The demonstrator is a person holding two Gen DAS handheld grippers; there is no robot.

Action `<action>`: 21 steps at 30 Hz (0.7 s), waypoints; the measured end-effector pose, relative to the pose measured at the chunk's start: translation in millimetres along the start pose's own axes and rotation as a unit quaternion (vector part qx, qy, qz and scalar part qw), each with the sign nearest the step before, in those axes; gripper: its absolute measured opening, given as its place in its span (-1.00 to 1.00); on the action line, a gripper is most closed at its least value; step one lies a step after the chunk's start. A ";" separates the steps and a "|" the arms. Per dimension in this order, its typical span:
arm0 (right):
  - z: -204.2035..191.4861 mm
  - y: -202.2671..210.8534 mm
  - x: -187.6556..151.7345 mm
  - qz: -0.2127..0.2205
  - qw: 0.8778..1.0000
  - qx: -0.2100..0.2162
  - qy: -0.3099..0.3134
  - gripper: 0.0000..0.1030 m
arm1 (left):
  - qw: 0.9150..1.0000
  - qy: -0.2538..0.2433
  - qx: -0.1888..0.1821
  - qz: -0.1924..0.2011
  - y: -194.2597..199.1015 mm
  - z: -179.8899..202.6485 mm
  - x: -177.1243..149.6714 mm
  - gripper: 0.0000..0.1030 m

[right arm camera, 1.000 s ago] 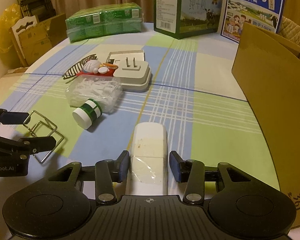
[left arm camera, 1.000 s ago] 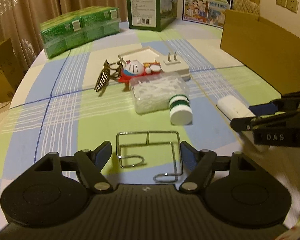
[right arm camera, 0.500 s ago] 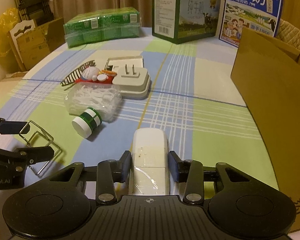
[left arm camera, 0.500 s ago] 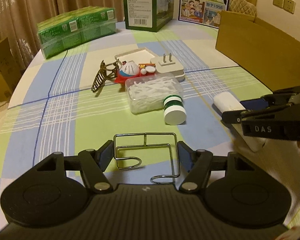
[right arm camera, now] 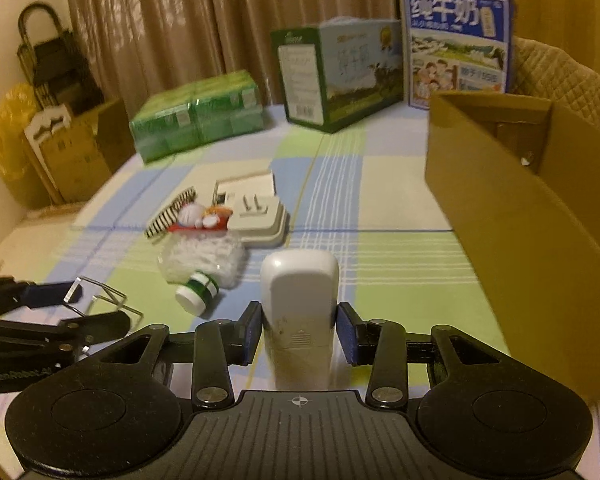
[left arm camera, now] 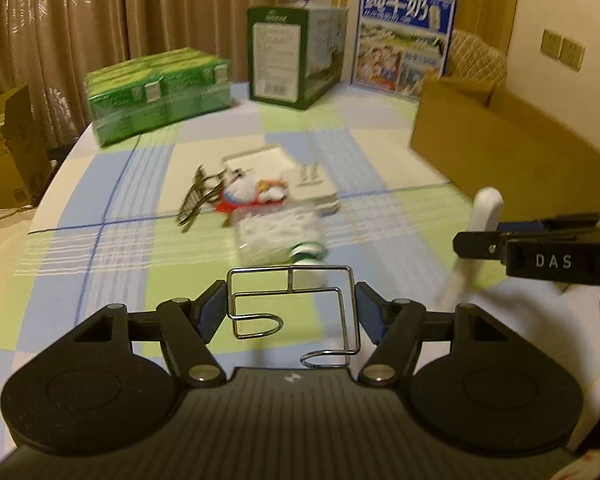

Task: Organize rigid objects
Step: 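Carry the wire rack with the left gripper while the right gripper carries the white block to the cardboard box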

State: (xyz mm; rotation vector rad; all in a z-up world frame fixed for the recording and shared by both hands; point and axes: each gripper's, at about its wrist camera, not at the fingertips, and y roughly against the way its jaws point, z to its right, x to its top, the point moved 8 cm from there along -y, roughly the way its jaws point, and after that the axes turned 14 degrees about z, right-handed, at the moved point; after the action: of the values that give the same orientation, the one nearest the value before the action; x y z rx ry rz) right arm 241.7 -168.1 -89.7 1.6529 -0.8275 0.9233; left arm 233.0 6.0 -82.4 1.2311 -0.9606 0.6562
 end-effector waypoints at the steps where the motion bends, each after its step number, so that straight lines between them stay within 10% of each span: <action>1: 3.6 7.1 5.1 0.006 1.000 0.000 -0.006 -0.29 | 1.000 0.003 -0.006 0.005 3.3 6.8 6.3 0.23; 21: 172.8 136.7 132.2 0.110 0.987 -0.115 -0.013 -0.28 | 0.984 -0.063 -0.145 0.082 7.5 207.4 130.4 0.23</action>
State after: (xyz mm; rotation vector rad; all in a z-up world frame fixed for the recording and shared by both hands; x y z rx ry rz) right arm 215.5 -378.5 55.5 1.3950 -1.1091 0.9198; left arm 236.8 -203.2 45.2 0.9493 -1.2259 0.5473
